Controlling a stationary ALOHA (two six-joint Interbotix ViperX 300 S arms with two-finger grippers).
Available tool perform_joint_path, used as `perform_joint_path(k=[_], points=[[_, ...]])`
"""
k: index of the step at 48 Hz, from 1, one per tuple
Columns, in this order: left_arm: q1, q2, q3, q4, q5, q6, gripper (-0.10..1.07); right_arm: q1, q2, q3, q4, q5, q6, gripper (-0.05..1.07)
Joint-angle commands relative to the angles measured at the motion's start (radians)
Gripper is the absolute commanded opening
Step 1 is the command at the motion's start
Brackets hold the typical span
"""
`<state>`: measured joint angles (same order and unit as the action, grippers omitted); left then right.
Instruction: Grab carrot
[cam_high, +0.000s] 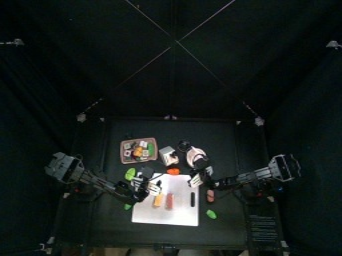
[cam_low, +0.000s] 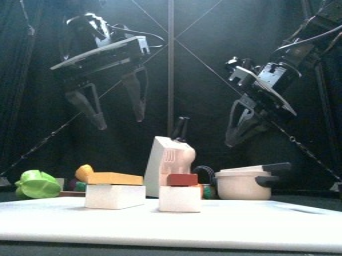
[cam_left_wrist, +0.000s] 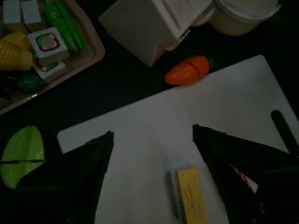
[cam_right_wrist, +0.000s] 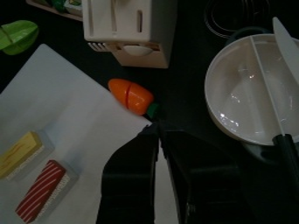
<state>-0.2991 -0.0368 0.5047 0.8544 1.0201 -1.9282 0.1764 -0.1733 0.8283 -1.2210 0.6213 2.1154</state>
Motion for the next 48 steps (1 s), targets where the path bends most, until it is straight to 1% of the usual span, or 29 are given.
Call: perform_joint_path(k=[1,7,9,13,16,19,20,23,24,27,29,32,33,38,42,48], points=[[0.041,-0.075,0.017,0.055,-0.064,0.006,1.02,0.009,-0.014,-0.021,-0.003,0.002,0.000,0.52],[0.092,-0.156,0.094,0.195,-0.186,0.032,1.02,0.015,-0.011,-0.021,-0.012,0.000,-0.002,0.52],[0.114,-0.192,0.127,0.252,-0.247,0.044,1.02,0.014,-0.011,-0.020,-0.014,0.000,-0.002,0.52],[0.153,-0.245,0.183,0.321,-0.365,0.058,1.02,0.009,-0.011,-0.021,-0.015,0.000,-0.002,0.52],[0.193,-0.290,0.230,0.368,-0.492,0.064,1.02,0.009,-0.011,-0.026,-0.017,0.002,0.000,0.52],[0.239,-0.325,0.273,0.410,-0.607,0.066,1.02,0.009,-0.009,-0.029,-0.023,0.003,-0.002,0.52],[0.264,-0.341,0.293,0.433,-0.663,0.069,1.02,0.009,-0.009,-0.031,-0.028,0.003,-0.002,0.52],[0.319,-0.367,0.328,0.480,-0.756,0.072,1.02,0.006,-0.008,-0.034,-0.038,0.003,0.000,0.52],[0.347,-0.379,0.345,0.503,-0.798,0.077,1.02,0.005,-0.008,-0.037,-0.044,0.003,0.000,0.52],[0.400,-0.396,0.370,0.555,-0.868,0.084,1.02,0.000,-0.006,-0.044,-0.054,-0.002,0.000,0.52],[0.443,-0.402,0.383,0.611,-0.925,0.098,1.02,-0.009,-0.005,-0.054,-0.058,-0.009,-0.002,0.52],[0.489,-0.405,0.396,0.693,-0.980,0.127,1.02,-0.023,-0.002,-0.067,-0.060,-0.023,-0.002,0.52],[0.511,-0.405,0.402,0.736,-0.999,0.146,1.02,-0.028,0.000,-0.074,-0.060,-0.032,-0.002,0.52],[0.571,-0.403,0.403,0.850,-1.051,0.207,1.02,-0.057,0.017,-0.098,-0.064,-0.098,-0.003,0.52],[0.594,-0.403,0.399,0.891,-1.068,0.247,1.02,-0.077,0.038,-0.110,-0.072,-0.146,-0.003,0.52],[0.615,-0.400,0.391,0.937,-1.071,0.321,1.02,-0.114,0.067,-0.127,-0.075,-0.183,-0.005,0.52]])
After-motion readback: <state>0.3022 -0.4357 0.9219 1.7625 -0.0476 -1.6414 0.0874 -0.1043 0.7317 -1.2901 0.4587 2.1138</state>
